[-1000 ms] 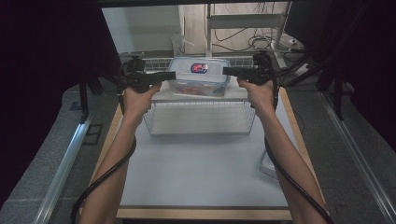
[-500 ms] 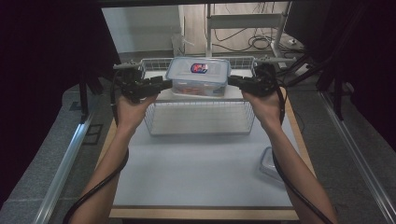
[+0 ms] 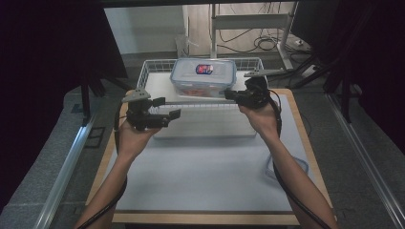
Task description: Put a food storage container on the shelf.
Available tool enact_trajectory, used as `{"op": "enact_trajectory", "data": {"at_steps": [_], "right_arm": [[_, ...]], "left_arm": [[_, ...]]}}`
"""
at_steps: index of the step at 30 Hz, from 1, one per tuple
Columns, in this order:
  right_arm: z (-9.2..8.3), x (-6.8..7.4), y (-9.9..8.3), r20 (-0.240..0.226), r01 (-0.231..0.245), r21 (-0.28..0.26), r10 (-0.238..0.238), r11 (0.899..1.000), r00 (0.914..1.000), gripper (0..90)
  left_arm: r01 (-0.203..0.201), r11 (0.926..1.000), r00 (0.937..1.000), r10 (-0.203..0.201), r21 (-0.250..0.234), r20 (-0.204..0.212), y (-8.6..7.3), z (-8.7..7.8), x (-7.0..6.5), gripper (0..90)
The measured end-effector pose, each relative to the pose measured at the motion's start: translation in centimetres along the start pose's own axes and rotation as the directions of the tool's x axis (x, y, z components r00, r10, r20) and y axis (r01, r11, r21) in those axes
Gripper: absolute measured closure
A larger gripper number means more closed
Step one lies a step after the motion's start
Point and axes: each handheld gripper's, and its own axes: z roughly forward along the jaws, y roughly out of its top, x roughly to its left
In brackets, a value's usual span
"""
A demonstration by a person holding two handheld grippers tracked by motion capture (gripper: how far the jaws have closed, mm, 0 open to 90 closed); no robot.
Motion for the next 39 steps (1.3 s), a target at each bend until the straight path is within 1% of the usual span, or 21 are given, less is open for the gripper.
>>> {"op": "enact_trajectory", "data": {"at_steps": [5,6,8,9,12,14,19,21,22,23,24,25,26,27,28,29,31,32,34,37,39], "right_arm": [[0.1,-0.6,-0.1,0.023,-0.012,0.001,0.012,1.000,0.9997,89.4],[0.2,-1.0,-0.2,0.029,-0.020,0.001,0.020,1.000,0.9994,89.4],[0.2,-1.2,-0.2,0.032,-0.027,0.001,0.027,1.000,0.9991,89.4],[0.4,-1.6,-0.3,0.045,-0.035,0.001,0.035,0.999,0.9984,89.4],[0.6,-1.9,-0.4,0.043,-0.049,0.005,0.049,0.999,0.9979,89.4],[0.6,-1.8,-0.6,0.040,-0.042,0.009,0.042,0.999,0.9983,89.3],[0.0,-0.8,-0.8,0.033,-0.011,0.000,0.011,1.000,0.9994,86.9],[-0.3,-0.3,-0.9,0.028,0.006,-0.002,-0.006,1.000,0.9996,83.5],[-0.7,0.4,-1.1,0.025,0.026,0.003,-0.026,1.000,0.9994,79.1],[-0.7,0.4,-1.1,0.025,0.026,0.003,-0.026,1.000,0.9994,79.1],[-1.0,0.9,-1.5,0.022,0.047,0.007,-0.047,0.999,0.9987,74.3],[-1.0,0.9,-1.5,0.022,0.047,0.007,-0.047,0.999,0.9987,74.3],[-1.3,1.4,-1.9,0.018,0.064,0.012,-0.065,0.998,0.9977,68.9],[-1.3,1.4,-1.9,0.018,0.064,0.012,-0.065,0.998,0.9977,68.9],[-1.6,2.0,-2.4,0.012,0.078,0.016,-0.078,0.997,0.9969,64.0],[-1.6,2.0,-2.4,0.012,0.078,0.016,-0.078,0.997,0.9969,64.0],[-2.0,2.7,-3.2,0.010,0.095,0.016,-0.095,0.995,0.9954,56.5],[-2.0,2.7,-3.2,0.010,0.095,0.016,-0.095,0.995,0.9954,56.5],[-2.4,3.2,-3.9,0.016,0.108,0.014,-0.108,0.994,0.9940,51.0],[-2.8,3.7,-5.1,0.013,0.115,0.014,-0.115,0.993,0.9933,43.2],[-3.1,4.1,-6.3,0.013,0.126,0.030,-0.127,0.992,0.9919,35.8]], "left_arm": [[-0.006,0.9995,1.0000,0.006,0.029,0.001,-1.4,-0.3,-1.0,15.0],[-0.009,0.9992,1.0000,0.009,0.040,0.004,-2.1,-0.4,-1.3,14.2],[-0.010,0.9988,0.9999,0.010,0.047,0.004,-2.6,-0.5,-1.6,13.1],[-0.011,0.9986,0.9999,0.011,0.051,0.006,-2.9,-0.5,-1.8,12.5],[-0.021,0.9973,0.9998,0.020,0.070,0.009,-3.9,-0.4,-2.3,11.4],[-0.037,0.9958,0.9993,0.038,0.084,0.000,-4.6,-0.4,-2.8,10.9],[-0.063,0.9931,0.9977,0.065,0.099,-0.021,-5.2,-0.4,-3.4,8.8],[-0.080,0.9914,0.9960,0.084,0.104,-0.031,-5.6,-0.4,-3.8,8.5],[-0.096,0.9891,0.9942,0.101,0.112,-0.038,-6.1,-0.4,-4.2,7.4],[-0.096,0.9891,0.9942,0.101,0.112,-0.038,-6.1,-0.4,-4.2,7.1],[-0.113,0.9856,0.9916,0.120,0.125,-0.048,-6.6,-0.4,-4.5,7.1],[-0.113,0.9856,0.9916,0.120,0.125,-0.048,-6.6,-0.4,-4.5,6.8],[-0.119,0.9842,0.9905,0.127,0.131,-0.054,-7.2,-0.4,-4.7,6.2],[-0.119,0.9842,0.9905,0.127,0.131,-0.054,-7.2,-0.4,-4.7,6.1],[-0.119,0.9845,0.9903,0.127,0.128,-0.056,-7.6,-0.5,-4.9,6.0],[-0.119,0.9845,0.9903,0.127,0.128,-0.056,-7.6,-0.5,-4.9,5.7],[-0.121,0.9846,0.9900,0.129,0.127,-0.057,-8.1,-0.6,-5.0,5.4],[-0.121,0.9846,0.9900,0.129,0.127,-0.057,-8.1,-0.6,-5.0,5.4],[-0.117,0.9860,0.9906,0.124,0.118,-0.056,-8.4,-0.8,-5.1,5.3],[-0.114,0.9863,0.9915,0.120,0.119,-0.048,-8.9,-0.9,-5.4,5.5],[-0.121,0.9851,0.9906,0.128,0.122,-0.048,-9.4,-0.9,-5.6,5.5]]}}
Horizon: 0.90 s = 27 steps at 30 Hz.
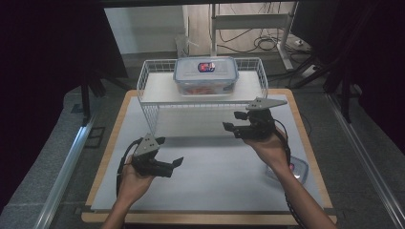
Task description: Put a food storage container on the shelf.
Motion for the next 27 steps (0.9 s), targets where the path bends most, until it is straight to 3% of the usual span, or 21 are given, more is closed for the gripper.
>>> {"op": "enact_trajectory", "data": {"at_steps": [7,14,17,25,26,27], "right_arm": [[-0.7,1.2,-2.7,0.031,0.032,0.016,-0.033,0.999,0.9990,20.2],[-1.3,2.5,-5.4,0.048,0.066,0.018,-0.067,0.998,0.9966,11.6],[-1.5,2.8,-6.5,0.044,0.071,0.045,-0.073,0.996,0.9963,8.3],[-2.2,3.2,-9.5,0.021,0.012,0.021,-0.012,1.000,0.9997,6.8],[-2.2,3.2,-10.0,0.020,0.007,0.019,-0.008,1.000,0.9998,6.8],[-2.2,3.4,-10.9,0.028,0.005,0.017,-0.005,1.000,0.9996,6.8]], "left_arm": [[-0.019,0.9998,0.9998,0.019,0.002,-0.006,-1.8,-0.2,-1.3,5.3],[-0.031,0.9994,0.9994,0.031,0.014,-0.013,-3.1,-0.6,-2.4,5.3],[-0.032,0.9993,0.9993,0.032,0.018,-0.021,-3.6,-0.7,-2.7,5.2],[-0.010,0.9999,0.9994,0.010,0.009,-0.032,-6.2,-1.3,-3.2,5.2],[-0.013,0.9998,0.9993,0.014,0.015,-0.035,-6.5,-1.4,-3.3,5.0],[-0.033,0.9985,0.9972,0.036,0.043,-0.065,-7.2,-1.5,-3.5,4.7]]}}
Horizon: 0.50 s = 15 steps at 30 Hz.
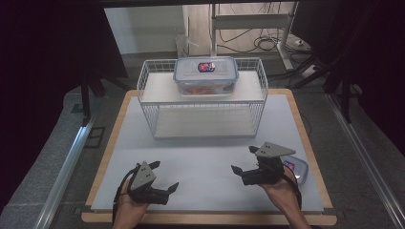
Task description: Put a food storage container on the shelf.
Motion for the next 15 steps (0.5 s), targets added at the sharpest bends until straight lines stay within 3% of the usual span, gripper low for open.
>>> {"op": "enact_trajectory", "data": {"at_steps": [3,7,10,15], "right_arm": [[0.0,0.2,-0.8,0.009,0.000,0.004,0.000,1.000,1.0000,6.8],[0.0,0.6,-2.2,0.046,0.010,0.017,-0.010,1.000,0.9989,7.2],[0.1,0.8,-3.2,0.062,0.007,0.044,-0.010,0.999,0.9980,7.0],[0.2,0.9,-4.4,0.053,-0.035,0.079,0.031,0.996,0.9981,6.9]], "left_arm": [[-0.018,0.9993,0.9994,0.019,0.033,-0.027,-0.5,-0.1,-0.1,4.5],[0.013,0.9980,0.9995,-0.011,0.062,-0.029,-1.3,0.1,-0.1,4.2],[0.017,0.9977,0.9995,-0.015,0.065,-0.029,-1.4,0.3,-0.2,4.1],[0.007,0.9982,0.9994,-0.005,0.060,-0.033,-1.3,0.3,-0.4,3.9]]}}
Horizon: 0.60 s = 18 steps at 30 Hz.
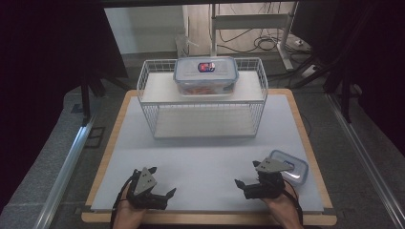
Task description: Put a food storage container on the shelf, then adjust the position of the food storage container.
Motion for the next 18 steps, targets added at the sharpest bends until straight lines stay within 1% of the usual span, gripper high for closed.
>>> {"op": "enact_trajectory", "data": {"at_steps": [2,3,5,6,8,9,12,13,14,15,16,17,18], "right_arm": [[0.0,-0.1,0.0,0.004,-0.006,0.000,0.006,1.000,1.0000,6.5],[0.0,-0.2,0.1,0.014,-0.019,0.001,0.019,1.000,0.9997,5.2],[-0.1,-0.4,0.1,0.021,-0.027,0.002,0.027,1.000,0.9994,3.0],[-0.1,-0.4,0.1,0.021,-0.027,0.002,0.027,1.000,0.9994,3.0],[-0.3,-0.7,0.2,0.033,-0.040,-0.006,0.040,0.999,0.9987,1.7],[-0.4,-1.0,0.2,0.042,-0.059,-0.001,0.059,0.998,0.9974,0.1],[-0.5,-1.3,0.1,0.055,-0.074,0.012,0.073,0.997,0.9958,0.2],[-0.8,-1.8,0.1,0.075,-0.083,0.033,0.080,0.996,0.9939,5.3],[-0.8,-1.8,0.1,0.075,-0.083,0.033,0.080,0.996,0.9939,5.3],[-1.4,-2.3,0.1,0.096,-0.101,0.025,0.098,0.995,0.9905,15.4],[-1.4,-2.3,0.1,0.096,-0.101,0.025,0.098,0.995,0.9905,15.4],[-1.8,-2.6,0.1,0.095,-0.117,0.011,0.116,0.993,0.9887,23.1],[-2.6,-3.0,0.3,0.092,-0.131,-0.004,0.130,0.991,0.9872,37.0]], "left_arm": [[0.004,0.9999,1.0000,-0.004,-0.010,-0.002,0.0,-0.1,0.0,3.9],[0.013,0.9998,0.9999,-0.013,-0.018,-0.002,0.0,-0.1,0.1,3.8],[0.026,0.9994,0.9997,-0.026,-0.023,-0.004,-0.1,-0.2,0.3,3.8],[0.026,0.9994,0.9997,-0.026,-0.023,-0.004,-0.1,-0.2,0.3,3.8],[0.042,0.9988,0.9991,-0.041,-0.028,0.004,-0.2,-0.2,0.5,3.8],[0.053,0.9982,0.9986,-0.052,-0.030,0.007,-0.3,-0.3,0.7,3.8],[0.058,0.9978,0.9983,-0.057,-0.032,0.009,-0.3,-0.3,0.7,3.8],[0.056,0.9979,0.9984,-0.056,-0.031,0.008,-0.3,-0.3,0.7,3.9],[0.056,0.9979,0.9984,-0.056,-0.031,0.008,-0.3,-0.3,0.7,3.8],[0.055,0.9981,0.9985,-0.055,-0.029,0.008,-0.3,-0.2,0.7,3.9],[0.055,0.9981,0.9985,-0.055,-0.029,0.008,-0.3,-0.2,0.7,3.9],[0.053,0.9982,0.9986,-0.053,-0.028,0.008,-0.3,-0.2,0.7,3.9],[0.051,0.9983,0.9987,-0.051,-0.028,0.007,-0.3,-0.2,0.7,3.9]]}}
